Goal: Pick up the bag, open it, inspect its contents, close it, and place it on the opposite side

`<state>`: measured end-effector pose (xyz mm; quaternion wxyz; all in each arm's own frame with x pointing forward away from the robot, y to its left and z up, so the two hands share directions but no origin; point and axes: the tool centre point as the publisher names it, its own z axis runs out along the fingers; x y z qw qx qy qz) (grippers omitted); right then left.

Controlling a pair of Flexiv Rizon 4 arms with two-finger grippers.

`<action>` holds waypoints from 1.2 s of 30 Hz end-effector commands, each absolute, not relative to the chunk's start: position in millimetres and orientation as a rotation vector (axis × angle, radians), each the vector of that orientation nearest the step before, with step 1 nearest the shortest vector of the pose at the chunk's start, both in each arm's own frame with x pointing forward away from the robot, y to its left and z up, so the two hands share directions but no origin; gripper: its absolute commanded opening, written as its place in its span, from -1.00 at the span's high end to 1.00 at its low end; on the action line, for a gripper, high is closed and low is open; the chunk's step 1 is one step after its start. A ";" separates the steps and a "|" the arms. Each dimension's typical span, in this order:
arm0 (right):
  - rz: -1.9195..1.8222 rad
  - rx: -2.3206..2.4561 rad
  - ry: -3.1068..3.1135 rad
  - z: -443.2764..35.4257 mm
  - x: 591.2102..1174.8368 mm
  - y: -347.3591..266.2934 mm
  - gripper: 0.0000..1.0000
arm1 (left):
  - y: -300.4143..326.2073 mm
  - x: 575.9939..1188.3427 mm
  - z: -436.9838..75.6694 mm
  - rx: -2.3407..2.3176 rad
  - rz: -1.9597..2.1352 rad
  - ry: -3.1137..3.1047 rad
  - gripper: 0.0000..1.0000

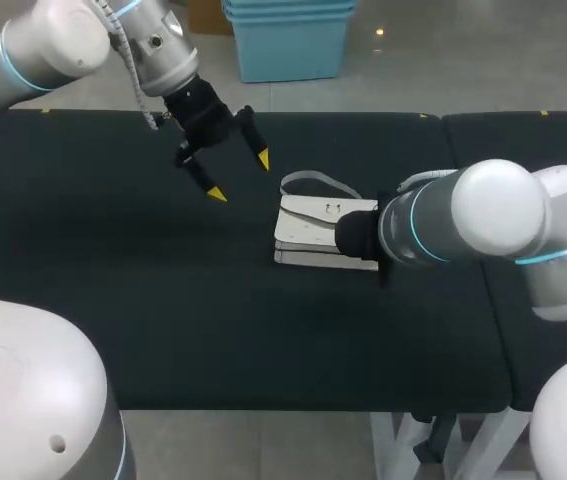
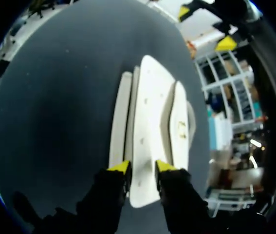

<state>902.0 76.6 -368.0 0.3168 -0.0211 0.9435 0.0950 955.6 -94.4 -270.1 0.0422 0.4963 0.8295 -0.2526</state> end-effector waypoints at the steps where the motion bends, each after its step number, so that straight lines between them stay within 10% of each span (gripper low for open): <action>1: 0.241 -0.058 2.470 -373.4 904.3 81.2 0.76 | -96.9 954.1 -274.7 1.524 -0.781 2.522 -1.00; 3: 0.229 -0.062 2.468 -374.5 904.3 83.7 1.00 | -99.0 952.7 -276.7 1.525 -0.768 2.509 -1.00; 31: 0.191 -0.022 2.435 -375.7 893.9 92.6 1.00 | -127.6 952.6 -306.1 1.501 -0.872 2.303 -1.00; 34: 0.191 -0.022 2.435 -375.7 893.9 92.6 1.00 | -141.0 951.5 -317.5 1.515 -0.860 2.252 -0.37; 36: 0.191 -0.022 2.435 -375.7 893.9 92.6 1.00 | -146.2 949.5 -319.8 1.520 -0.883 2.217 -0.45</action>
